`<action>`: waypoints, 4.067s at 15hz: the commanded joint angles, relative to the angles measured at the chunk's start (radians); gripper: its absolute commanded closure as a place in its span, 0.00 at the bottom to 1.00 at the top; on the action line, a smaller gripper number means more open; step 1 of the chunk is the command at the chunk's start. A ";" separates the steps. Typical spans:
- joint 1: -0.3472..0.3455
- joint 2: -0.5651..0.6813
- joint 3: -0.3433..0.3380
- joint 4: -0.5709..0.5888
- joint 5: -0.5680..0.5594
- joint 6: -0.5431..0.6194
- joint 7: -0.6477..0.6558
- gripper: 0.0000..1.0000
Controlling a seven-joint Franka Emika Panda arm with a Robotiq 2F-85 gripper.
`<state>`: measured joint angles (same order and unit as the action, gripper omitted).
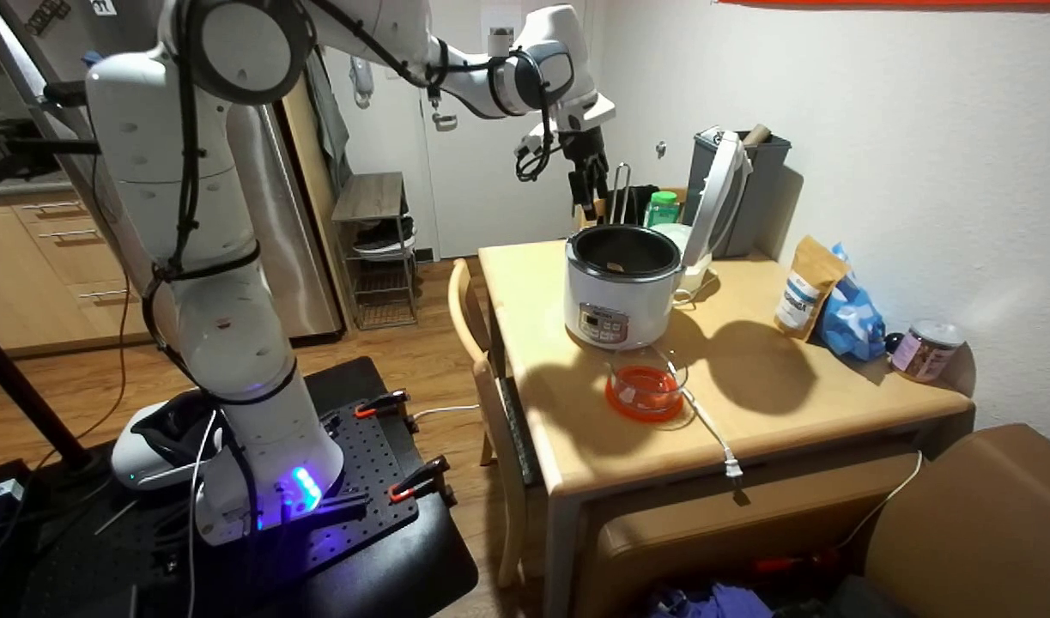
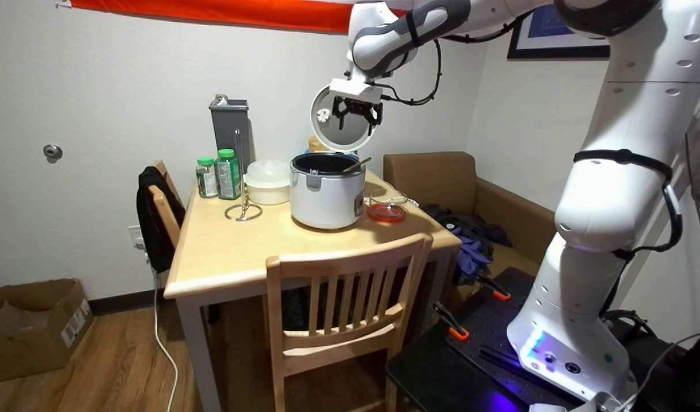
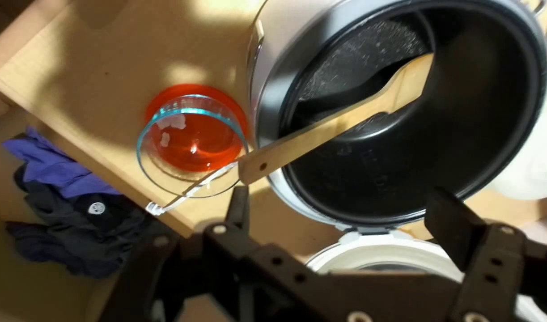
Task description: Remove the wooden spatula from the rice cooker
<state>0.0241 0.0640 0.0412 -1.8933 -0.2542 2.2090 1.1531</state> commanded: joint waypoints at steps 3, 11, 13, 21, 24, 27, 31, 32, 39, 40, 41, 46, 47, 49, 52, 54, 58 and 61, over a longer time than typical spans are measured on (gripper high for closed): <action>0.019 0.075 -0.051 0.082 -0.100 -0.169 0.180 0.00; 0.004 0.077 -0.063 0.104 -0.071 -0.325 0.239 0.00; -0.001 0.091 -0.071 0.099 -0.055 -0.300 0.244 0.00; -0.024 0.176 -0.103 0.092 0.044 -0.146 0.216 0.00; -0.027 0.188 -0.105 0.096 0.083 -0.077 0.213 0.00; -0.028 0.191 -0.109 0.091 0.120 -0.015 0.215 0.00; -0.027 0.198 -0.116 0.082 0.145 0.022 0.217 0.00; -0.026 0.198 -0.119 0.081 0.148 0.019 0.221 0.00; -0.024 0.213 -0.119 0.088 0.167 0.012 0.213 0.00; -0.020 0.217 -0.120 0.091 0.162 0.011 0.215 0.00; -0.020 0.220 -0.118 0.091 0.168 0.013 0.209 0.18; -0.022 0.224 -0.123 0.085 0.168 0.035 0.210 0.58; -0.023 0.221 -0.124 0.083 0.168 0.043 0.212 0.64; -0.026 0.215 -0.130 0.081 0.165 0.057 0.219 0.80; -0.034 0.196 -0.143 0.079 0.175 0.099 0.229 0.93; -0.039 0.181 -0.152 0.076 0.190 0.133 0.235 0.94; -0.050 0.157 -0.167 0.073 0.223 0.174 0.250 0.97; -0.053 0.142 -0.173 0.069 0.225 0.181 0.254 0.97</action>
<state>-0.0293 0.2400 -0.1272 -1.8006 -0.0482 2.3709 1.3848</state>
